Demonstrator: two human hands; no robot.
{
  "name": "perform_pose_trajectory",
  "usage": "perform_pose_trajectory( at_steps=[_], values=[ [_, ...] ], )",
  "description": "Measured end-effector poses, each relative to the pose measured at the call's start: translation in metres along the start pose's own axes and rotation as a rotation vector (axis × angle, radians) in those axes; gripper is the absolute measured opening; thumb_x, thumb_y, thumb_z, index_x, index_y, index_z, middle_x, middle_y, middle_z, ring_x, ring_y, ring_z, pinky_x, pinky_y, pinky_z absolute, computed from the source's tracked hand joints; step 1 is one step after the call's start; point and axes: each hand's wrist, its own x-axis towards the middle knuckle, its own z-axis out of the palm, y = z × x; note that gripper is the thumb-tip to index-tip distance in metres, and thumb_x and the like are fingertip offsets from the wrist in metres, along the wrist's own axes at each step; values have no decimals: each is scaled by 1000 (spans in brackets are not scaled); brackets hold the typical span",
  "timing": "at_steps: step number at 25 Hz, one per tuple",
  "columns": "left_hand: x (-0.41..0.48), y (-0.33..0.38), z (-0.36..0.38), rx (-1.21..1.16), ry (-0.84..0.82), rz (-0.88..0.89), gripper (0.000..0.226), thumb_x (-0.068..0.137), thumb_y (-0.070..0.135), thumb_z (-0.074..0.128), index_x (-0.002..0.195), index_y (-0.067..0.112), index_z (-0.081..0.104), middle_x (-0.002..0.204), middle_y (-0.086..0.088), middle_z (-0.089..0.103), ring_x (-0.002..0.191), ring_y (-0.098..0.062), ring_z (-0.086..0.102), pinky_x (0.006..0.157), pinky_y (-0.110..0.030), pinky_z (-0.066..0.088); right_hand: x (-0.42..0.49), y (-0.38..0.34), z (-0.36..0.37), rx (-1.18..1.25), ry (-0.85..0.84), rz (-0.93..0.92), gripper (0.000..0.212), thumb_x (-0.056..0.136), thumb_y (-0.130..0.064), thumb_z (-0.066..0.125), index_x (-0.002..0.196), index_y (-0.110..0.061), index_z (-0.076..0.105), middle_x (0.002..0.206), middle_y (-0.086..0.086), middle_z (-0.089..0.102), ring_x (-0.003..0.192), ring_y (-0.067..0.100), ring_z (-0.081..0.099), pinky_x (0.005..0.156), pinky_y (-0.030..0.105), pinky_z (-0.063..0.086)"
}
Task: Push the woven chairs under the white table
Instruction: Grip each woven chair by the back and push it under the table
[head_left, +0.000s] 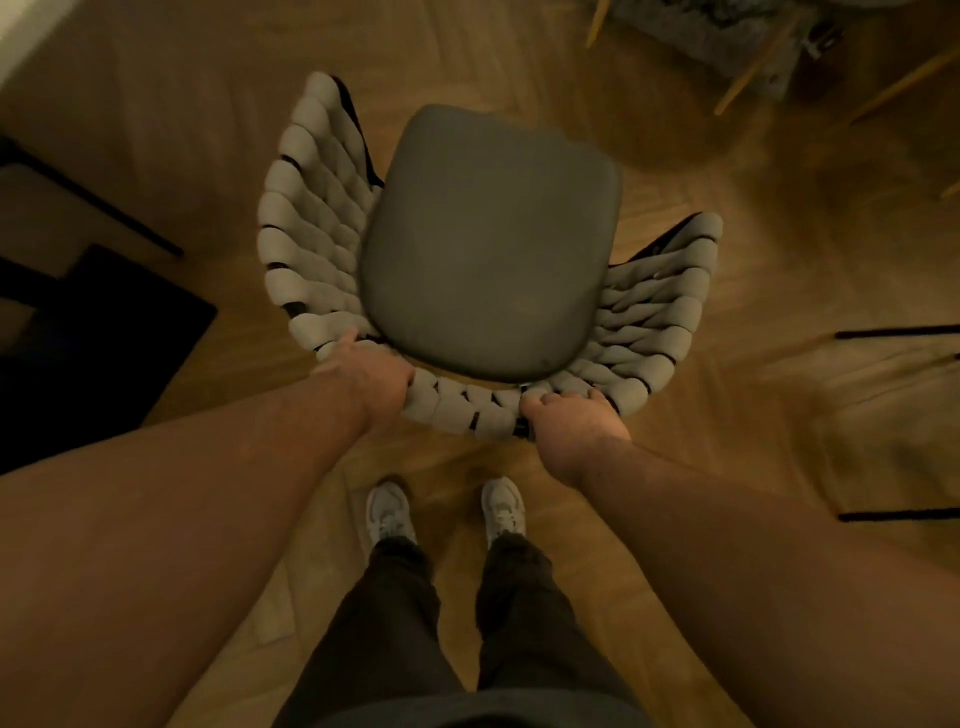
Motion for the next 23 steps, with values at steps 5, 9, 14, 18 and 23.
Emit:
perform_pose_trajectory(
  at_steps=[5, 9, 14, 18, 23],
  values=[
    [-39, 14, 45, -260, -1, -95, 37, 102, 25, 52, 138, 32, 55, 134, -3, 61, 119, -26, 57, 102, -44, 48, -10, -10, 6, -137, -51, -89, 50, 102, -9, 47, 149, -21, 41, 146, 9, 55, 140, 33, 46, 125, 60, 19],
    [-81, 39, 89, -465, 93, -206, 33, 98, 24, 54, 128, 36, 59, 125, 0, 64, 111, -23, 58, 100, -44, 48, -21, -16, 10, -231, -62, -200, 51, 101, -9, 45, 149, -22, 42, 146, 7, 57, 140, 33, 46, 125, 59, 18],
    [-121, 61, 130, -605, 73, -341, 28, 98, 31, 58, 126, 38, 57, 125, 4, 63, 111, -20, 57, 95, -39, 46, -29, -35, 20, -319, -55, -336, 49, 100, -6, 46, 144, -25, 47, 141, 6, 61, 137, 30, 50, 125, 56, 20],
    [-152, 78, 145, -660, 36, -388, 36, 98, 42, 59, 133, 36, 52, 132, 2, 61, 117, -23, 57, 95, -37, 43, -35, -46, 23, -391, -59, -434, 54, 100, -7, 46, 148, -30, 46, 141, 6, 61, 138, 29, 49, 125, 53, 19],
    [-178, 98, 168, -802, 47, -464, 40, 102, 35, 55, 142, 37, 54, 141, 4, 59, 125, -19, 54, 97, -30, 37, -37, -61, 18, -511, -58, -554, 50, 100, -11, 48, 146, -33, 49, 131, 3, 64, 128, 27, 54, 120, 48, 28]
  ],
)
